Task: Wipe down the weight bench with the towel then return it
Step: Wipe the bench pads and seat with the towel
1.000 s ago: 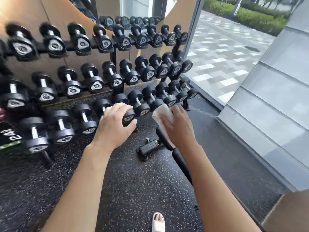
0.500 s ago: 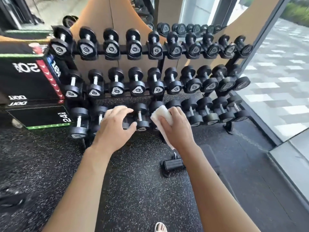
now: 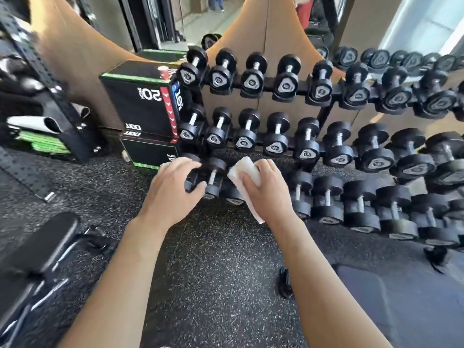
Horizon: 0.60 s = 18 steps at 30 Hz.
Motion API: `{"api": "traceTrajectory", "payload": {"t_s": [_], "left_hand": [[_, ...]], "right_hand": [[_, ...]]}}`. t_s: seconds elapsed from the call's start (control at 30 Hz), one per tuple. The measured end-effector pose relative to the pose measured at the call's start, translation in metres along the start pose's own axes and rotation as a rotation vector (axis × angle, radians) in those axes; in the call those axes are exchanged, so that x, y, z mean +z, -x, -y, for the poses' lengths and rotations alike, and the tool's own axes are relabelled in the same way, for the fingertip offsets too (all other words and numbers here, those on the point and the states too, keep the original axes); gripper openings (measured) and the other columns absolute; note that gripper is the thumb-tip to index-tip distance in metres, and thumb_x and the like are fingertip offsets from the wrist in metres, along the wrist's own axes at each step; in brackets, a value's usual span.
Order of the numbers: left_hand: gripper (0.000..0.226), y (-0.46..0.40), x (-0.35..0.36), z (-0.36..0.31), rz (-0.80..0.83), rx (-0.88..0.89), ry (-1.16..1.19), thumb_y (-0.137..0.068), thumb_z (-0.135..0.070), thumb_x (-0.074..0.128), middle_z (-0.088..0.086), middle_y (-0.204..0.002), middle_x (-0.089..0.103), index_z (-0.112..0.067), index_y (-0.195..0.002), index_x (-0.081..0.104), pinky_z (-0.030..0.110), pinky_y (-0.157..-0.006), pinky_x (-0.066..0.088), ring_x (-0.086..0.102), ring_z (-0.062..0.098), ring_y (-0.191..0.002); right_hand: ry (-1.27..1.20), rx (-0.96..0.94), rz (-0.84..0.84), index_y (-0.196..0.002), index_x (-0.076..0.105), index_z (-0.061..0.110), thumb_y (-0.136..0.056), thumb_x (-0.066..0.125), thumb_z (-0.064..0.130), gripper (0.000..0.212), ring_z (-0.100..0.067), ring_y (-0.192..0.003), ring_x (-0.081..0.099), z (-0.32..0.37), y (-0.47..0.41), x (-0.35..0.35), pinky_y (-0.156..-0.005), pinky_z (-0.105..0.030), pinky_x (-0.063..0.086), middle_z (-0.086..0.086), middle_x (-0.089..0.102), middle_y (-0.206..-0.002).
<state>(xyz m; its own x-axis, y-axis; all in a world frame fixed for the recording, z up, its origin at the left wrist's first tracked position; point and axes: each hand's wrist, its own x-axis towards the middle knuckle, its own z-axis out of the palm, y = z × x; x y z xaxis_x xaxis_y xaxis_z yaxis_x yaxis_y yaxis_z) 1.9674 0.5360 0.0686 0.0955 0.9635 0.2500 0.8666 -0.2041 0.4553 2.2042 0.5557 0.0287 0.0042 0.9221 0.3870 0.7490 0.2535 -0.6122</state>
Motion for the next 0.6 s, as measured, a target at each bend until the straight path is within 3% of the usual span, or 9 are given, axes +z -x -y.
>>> {"api": "traceTrajectory", "payload": {"t_s": [0.33,0.6], "left_hand": [[0.045,-0.020,-0.034,0.076,-0.067,-0.042,-0.017,-0.097,-0.042,0.063,-0.012,-0.145,0.051,-0.029,-0.140,0.057,0.041,-0.113,0.041,0.042,0.016,-0.135],[0.045,-0.040,-0.079,0.183,-0.080,-0.063,0.008,-0.098,-0.041,0.063,-0.012,-0.146,0.051,-0.029,-0.141,0.057,0.037,-0.113,0.037,0.040,0.016,-0.137]], "right_hand": [[-0.036,-0.054,0.047,-0.103,0.052,0.020,-0.101,0.055,0.046,0.027,-0.016,-0.088,0.049,0.049,-0.047,0.064,-0.074,-0.040,0.048,0.007,0.049,-0.097],[-0.023,-0.058,0.076,-0.101,0.048,0.025,-0.100,0.054,0.049,0.025,-0.016,-0.091,0.049,0.121,-0.078,0.148,-0.074,-0.038,0.044,0.009,0.048,-0.097]]}}
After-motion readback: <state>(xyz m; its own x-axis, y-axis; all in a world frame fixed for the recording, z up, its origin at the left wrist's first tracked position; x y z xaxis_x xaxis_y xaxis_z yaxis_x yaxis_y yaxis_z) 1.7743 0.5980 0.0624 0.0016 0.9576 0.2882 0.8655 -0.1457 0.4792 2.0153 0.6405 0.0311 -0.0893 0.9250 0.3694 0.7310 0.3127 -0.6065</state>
